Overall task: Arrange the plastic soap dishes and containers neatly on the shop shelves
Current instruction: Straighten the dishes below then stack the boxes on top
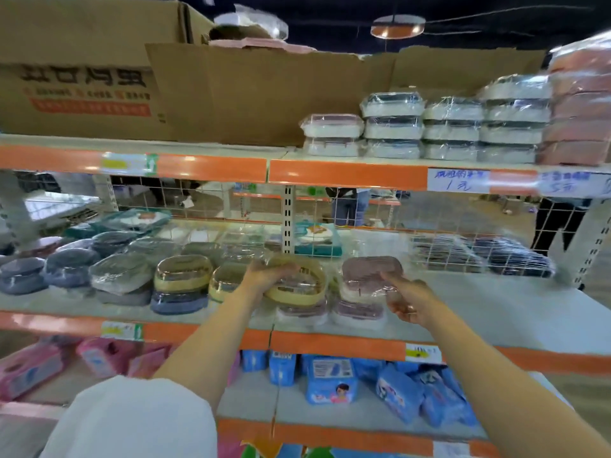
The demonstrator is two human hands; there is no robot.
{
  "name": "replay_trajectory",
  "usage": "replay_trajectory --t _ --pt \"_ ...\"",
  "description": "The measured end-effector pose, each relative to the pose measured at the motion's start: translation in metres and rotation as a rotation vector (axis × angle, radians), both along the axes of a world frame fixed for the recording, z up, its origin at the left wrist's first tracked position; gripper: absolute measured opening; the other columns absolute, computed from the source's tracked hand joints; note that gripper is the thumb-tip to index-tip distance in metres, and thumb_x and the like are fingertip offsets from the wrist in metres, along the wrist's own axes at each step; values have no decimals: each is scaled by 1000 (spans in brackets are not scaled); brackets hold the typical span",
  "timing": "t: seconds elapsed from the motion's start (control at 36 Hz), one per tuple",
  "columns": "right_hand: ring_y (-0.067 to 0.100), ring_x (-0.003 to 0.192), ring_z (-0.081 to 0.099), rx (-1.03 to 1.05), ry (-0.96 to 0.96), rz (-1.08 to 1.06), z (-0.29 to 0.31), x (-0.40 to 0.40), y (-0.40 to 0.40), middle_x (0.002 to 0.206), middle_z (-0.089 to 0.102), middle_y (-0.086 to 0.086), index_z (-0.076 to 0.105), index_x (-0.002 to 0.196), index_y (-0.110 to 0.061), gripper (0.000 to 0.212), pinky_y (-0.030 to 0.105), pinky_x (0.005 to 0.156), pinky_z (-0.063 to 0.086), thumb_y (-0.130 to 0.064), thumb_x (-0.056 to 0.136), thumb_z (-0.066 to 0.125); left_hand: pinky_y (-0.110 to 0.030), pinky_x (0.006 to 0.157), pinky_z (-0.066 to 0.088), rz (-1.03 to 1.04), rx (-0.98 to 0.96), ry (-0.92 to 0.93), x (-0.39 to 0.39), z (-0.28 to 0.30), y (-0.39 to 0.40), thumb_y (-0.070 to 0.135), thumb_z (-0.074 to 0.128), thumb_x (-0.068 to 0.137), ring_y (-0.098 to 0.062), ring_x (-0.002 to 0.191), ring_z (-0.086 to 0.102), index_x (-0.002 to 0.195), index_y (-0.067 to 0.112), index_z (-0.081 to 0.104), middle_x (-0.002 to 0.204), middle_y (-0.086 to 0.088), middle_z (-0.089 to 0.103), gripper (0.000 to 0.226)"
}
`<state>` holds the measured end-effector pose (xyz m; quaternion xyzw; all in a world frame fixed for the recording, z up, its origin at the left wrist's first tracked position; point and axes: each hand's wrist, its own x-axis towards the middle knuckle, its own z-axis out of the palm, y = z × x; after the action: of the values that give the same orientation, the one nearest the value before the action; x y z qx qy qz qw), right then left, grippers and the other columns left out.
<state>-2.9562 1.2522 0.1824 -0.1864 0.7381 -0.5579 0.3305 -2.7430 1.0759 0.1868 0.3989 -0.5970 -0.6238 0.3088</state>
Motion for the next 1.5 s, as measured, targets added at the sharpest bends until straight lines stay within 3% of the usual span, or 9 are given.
replay_trajectory --t 0.19,0.42,0.64,0.81,0.89,1.06,1.22,1.39,1.5 --pt "18 53 48 71 -34 51 -35 -38 -20 66 59 13 60 91 1 45 25 49 39 -43 86 67 -43 94 53 25 -4 -139 -38 -28 -28 39 94 44 -28 102 66 121 1 60 105 -12 71 92" --pt "13 40 42 5 -54 115 -62 -65 -46 46 50 4 59 69 -7 42 20 47 35 -44 87 66 -11 47 43 128 -115 -279 -68 -46 -43 15 80 75 -6 62 57 80 8 65 68 2 62 18" --pt "14 37 43 143 13 173 -85 -70 -51 55 52 12 59 70 -3 59 17 39 31 -61 81 63 -29 92 50 58 -143 -365 -70 -70 -51 64 76 62 -9 99 65 123 8 59 102 3 72 84" --pt "15 46 54 322 253 141 -73 -69 -49 66 62 6 58 74 -12 55 19 47 41 -67 82 57 -23 61 44 134 -303 -673 -74 -58 -46 52 64 83 -13 73 55 116 0 58 76 3 56 62" --pt "14 48 56 382 369 176 -70 -65 -48 61 61 2 59 73 -16 55 23 54 45 -68 86 48 -30 76 48 91 -385 -749 -76 -53 -39 49 59 88 -20 89 60 116 1 57 96 -6 64 55" --pt "19 62 64 498 509 220 -57 -53 -41 67 64 7 53 77 -18 57 34 79 57 -69 92 30 -32 68 52 113 -573 -871 -76 -42 -27 28 55 89 -23 90 61 126 4 45 109 -9 57 45" --pt "32 118 53 604 729 190 -42 -44 -30 133 52 14 37 138 -9 73 38 95 44 -66 94 31 -36 87 49 43 -662 -935 -59 -32 -19 27 58 88 -29 114 52 134 5 39 133 -14 45 55" --pt "21 97 60 516 782 397 -27 -14 -23 118 60 4 40 134 -8 54 29 71 43 -47 97 46 -32 92 49 -255 -746 -1060 -35 -26 -11 29 46 97 -26 113 54 145 4 27 130 -15 49 57" --pt "21 100 54 501 841 562 -16 27 -16 116 55 6 51 123 -10 38 25 76 38 -39 98 51 -41 110 36 -407 -785 -1245 -14 -27 -3 40 51 94 -35 139 29 152 9 10 158 -15 7 78"
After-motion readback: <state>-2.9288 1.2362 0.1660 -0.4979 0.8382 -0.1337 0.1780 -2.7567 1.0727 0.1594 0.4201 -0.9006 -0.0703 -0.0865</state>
